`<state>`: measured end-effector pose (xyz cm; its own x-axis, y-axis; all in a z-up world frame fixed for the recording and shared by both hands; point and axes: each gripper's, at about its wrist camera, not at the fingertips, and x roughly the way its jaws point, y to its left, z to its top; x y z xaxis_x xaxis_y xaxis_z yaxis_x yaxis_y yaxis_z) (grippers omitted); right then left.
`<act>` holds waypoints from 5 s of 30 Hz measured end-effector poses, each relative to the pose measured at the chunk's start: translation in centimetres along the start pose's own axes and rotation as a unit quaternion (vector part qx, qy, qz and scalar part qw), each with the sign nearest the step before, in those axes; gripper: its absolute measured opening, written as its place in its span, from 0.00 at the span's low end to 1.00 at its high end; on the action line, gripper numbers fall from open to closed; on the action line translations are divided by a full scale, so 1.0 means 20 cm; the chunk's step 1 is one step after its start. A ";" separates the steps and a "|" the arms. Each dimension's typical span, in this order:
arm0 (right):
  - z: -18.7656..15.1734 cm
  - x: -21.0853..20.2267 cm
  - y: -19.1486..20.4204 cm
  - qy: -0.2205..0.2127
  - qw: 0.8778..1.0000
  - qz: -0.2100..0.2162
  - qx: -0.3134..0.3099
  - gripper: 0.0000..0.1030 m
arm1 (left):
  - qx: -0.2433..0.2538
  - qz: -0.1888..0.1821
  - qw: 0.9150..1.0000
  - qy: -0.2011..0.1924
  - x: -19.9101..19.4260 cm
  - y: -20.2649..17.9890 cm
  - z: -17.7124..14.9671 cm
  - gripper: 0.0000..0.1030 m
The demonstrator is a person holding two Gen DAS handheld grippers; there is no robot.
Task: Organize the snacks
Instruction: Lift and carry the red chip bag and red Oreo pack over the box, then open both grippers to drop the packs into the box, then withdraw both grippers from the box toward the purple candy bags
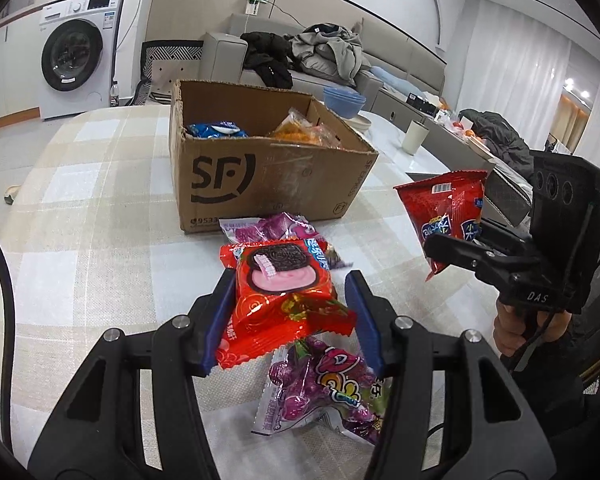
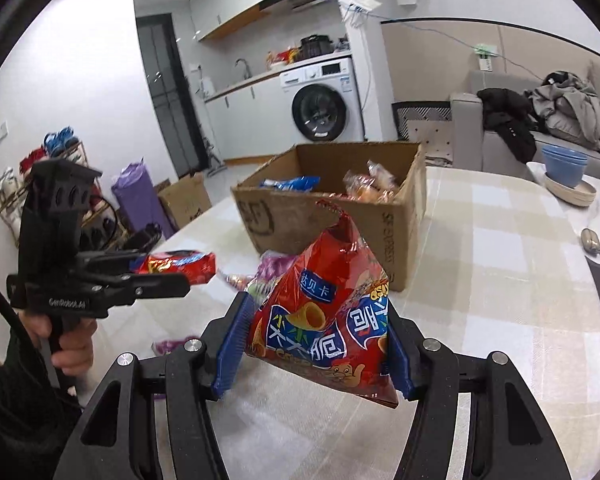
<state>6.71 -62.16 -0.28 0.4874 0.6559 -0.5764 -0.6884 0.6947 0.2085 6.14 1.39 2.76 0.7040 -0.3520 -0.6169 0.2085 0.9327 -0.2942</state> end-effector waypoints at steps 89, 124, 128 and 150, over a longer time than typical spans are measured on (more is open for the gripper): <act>0.64 0.70 -0.01 0.005 0.994 -0.067 -0.089 0.62 | 0.018 0.106 0.993 -0.042 0.67 0.24 0.85 0.50; 0.54 0.31 0.04 -0.047 0.997 -0.053 -0.041 1.00 | 0.039 0.109 0.992 -0.058 0.38 0.14 0.79 0.99; 0.52 0.23 0.06 -0.052 0.998 -0.041 -0.024 1.00 | 0.047 0.107 0.991 -0.059 0.28 0.10 0.72 0.99; 0.25 -0.01 0.10 -0.038 0.999 -0.012 0.026 1.00 | 0.037 0.122 0.991 -0.041 -0.08 0.07 0.36 0.99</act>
<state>7.90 -59.46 4.21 0.5440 0.6577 -0.5210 -0.6480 0.7238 0.2371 10.20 3.74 8.49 0.7916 -0.1100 -0.6011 0.0720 0.9936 -0.0870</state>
